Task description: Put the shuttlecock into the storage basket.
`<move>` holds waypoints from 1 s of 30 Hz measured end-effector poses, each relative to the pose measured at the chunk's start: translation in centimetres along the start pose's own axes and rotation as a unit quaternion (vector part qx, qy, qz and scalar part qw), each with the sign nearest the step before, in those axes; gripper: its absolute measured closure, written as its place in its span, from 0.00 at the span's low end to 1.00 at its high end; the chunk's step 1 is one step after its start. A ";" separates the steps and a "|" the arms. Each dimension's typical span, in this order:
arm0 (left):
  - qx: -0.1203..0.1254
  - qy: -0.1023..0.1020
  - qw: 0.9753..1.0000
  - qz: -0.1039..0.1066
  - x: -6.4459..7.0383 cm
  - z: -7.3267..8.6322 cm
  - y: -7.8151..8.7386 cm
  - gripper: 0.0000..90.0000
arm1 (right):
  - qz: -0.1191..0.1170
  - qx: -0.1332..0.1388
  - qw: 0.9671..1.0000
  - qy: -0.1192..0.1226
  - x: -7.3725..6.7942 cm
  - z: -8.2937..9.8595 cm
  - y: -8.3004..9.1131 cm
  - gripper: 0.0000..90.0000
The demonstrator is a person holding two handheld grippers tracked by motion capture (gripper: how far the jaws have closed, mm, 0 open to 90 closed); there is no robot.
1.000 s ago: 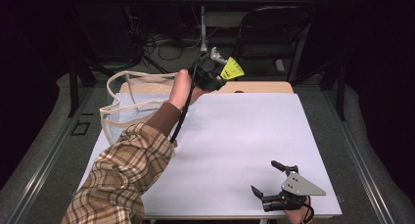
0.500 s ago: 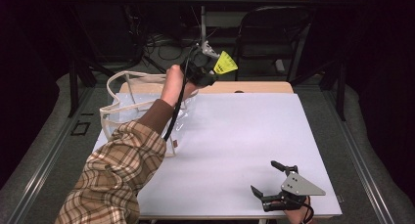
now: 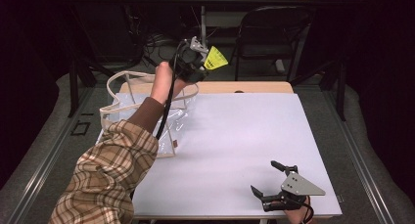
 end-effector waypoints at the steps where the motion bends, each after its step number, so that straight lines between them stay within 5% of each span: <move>1: -0.001 0.000 1.000 -0.001 -0.1 0.1 0.1 0.72 | 0.000 0.000 1.000 0.000 0.0 0.0 0.0 0.00; 30: 0.002 0.026 0.999 -0.028 -3.3 2.3 2.8 0.72 | 0.002 -0.001 1.000 0.001 0.0 0.0 -0.1 0.00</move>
Point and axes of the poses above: each handheld gripper's, and its own axes: y roughly backward along the jaws, z roughly out of its underside, x roughly to its right, the point moved 7 cm from there along -y, roughly forward along the jaws, and after that the axes turned 7 degrees about -x, right-handed, at the moved point
